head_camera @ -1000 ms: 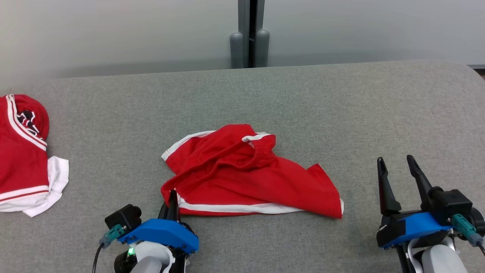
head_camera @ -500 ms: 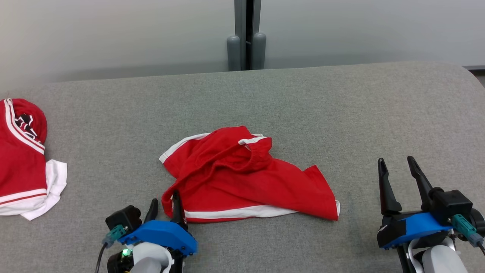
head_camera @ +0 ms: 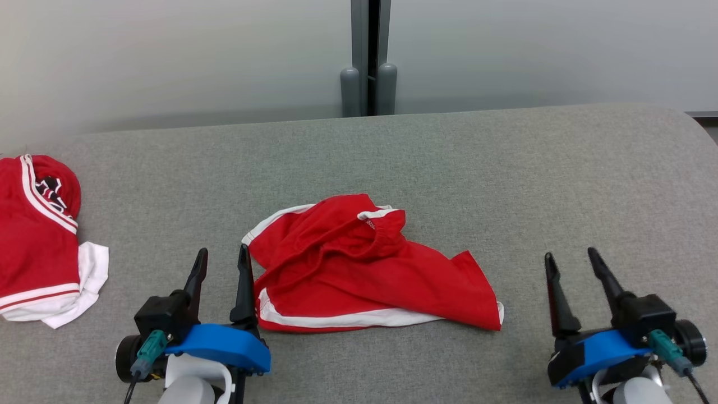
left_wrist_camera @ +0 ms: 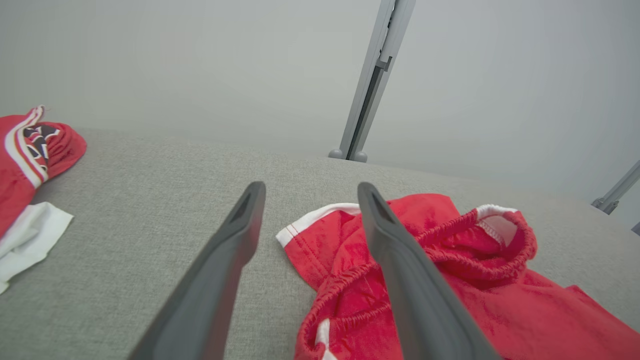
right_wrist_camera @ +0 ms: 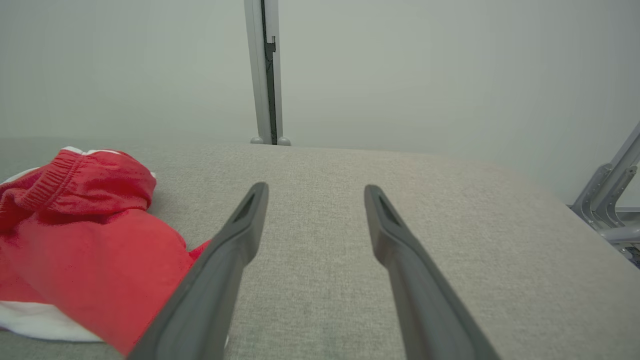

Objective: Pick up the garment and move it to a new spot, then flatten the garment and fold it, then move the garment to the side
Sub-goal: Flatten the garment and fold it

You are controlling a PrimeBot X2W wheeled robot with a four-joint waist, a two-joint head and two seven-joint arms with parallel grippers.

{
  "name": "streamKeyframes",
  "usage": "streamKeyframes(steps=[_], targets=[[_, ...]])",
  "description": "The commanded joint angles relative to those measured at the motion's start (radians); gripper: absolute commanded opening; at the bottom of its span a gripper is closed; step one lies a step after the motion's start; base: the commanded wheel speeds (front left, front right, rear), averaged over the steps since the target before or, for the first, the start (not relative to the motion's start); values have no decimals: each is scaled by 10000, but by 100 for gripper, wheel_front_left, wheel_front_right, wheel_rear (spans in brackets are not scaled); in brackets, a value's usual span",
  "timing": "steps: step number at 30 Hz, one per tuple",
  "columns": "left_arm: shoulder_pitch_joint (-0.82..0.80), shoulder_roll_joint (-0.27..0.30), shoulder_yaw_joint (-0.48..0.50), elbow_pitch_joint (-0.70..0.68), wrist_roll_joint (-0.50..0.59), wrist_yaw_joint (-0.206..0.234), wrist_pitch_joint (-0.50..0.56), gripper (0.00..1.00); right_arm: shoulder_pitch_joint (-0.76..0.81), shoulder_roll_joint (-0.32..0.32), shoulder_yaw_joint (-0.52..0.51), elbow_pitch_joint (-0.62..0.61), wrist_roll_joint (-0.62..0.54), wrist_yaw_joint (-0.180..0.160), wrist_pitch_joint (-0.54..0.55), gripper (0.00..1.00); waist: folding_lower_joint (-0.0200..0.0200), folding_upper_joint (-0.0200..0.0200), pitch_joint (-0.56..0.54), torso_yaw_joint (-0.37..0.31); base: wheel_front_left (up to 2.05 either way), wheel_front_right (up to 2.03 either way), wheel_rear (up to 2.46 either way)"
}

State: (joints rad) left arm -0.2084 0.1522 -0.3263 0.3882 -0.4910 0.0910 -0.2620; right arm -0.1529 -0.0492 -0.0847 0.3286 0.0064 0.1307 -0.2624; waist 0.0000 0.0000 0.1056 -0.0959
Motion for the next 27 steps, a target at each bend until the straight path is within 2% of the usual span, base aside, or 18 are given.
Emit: streamKeyframes(steps=[1,8,17,18,19,22,27], targets=[[225,26,115,-148,176,-44,-43,100,208,-23,167,86,-111,1,-38,100,0,0,-35,10,0,0,0],[975,-218,617,-675,730,-134,-44,100,464,-21,1159,1354,-128,1,-36,100,0,0,-166,110,0,0,0],[1396,-531,1211,-823,1132,-237,-44,100,-367,-26,2351,3020,32,1,521,100,0,0,-191,350,0,0,0],[1396,-585,1323,-833,1206,-286,-44,100,-581,-24,2505,3253,1,1,560,97,0,0,-163,419,0,0,0],[1390,-608,1364,-833,1257,-300,-44,100,-668,-24,2557,3344,34,1,561,62,0,0,-146,455,0,0,0],[1382,-729,1514,-831,1420,-392,-44,100,-1067,-28,2674,3356,236,1,349,0,0,0,-31,565,0,0,0],[1328,-791,1636,-829,1530,-459,-45,100,-1475,-26,2557,3163,259,1,224,0,0,0,84,627,0,0,0]])
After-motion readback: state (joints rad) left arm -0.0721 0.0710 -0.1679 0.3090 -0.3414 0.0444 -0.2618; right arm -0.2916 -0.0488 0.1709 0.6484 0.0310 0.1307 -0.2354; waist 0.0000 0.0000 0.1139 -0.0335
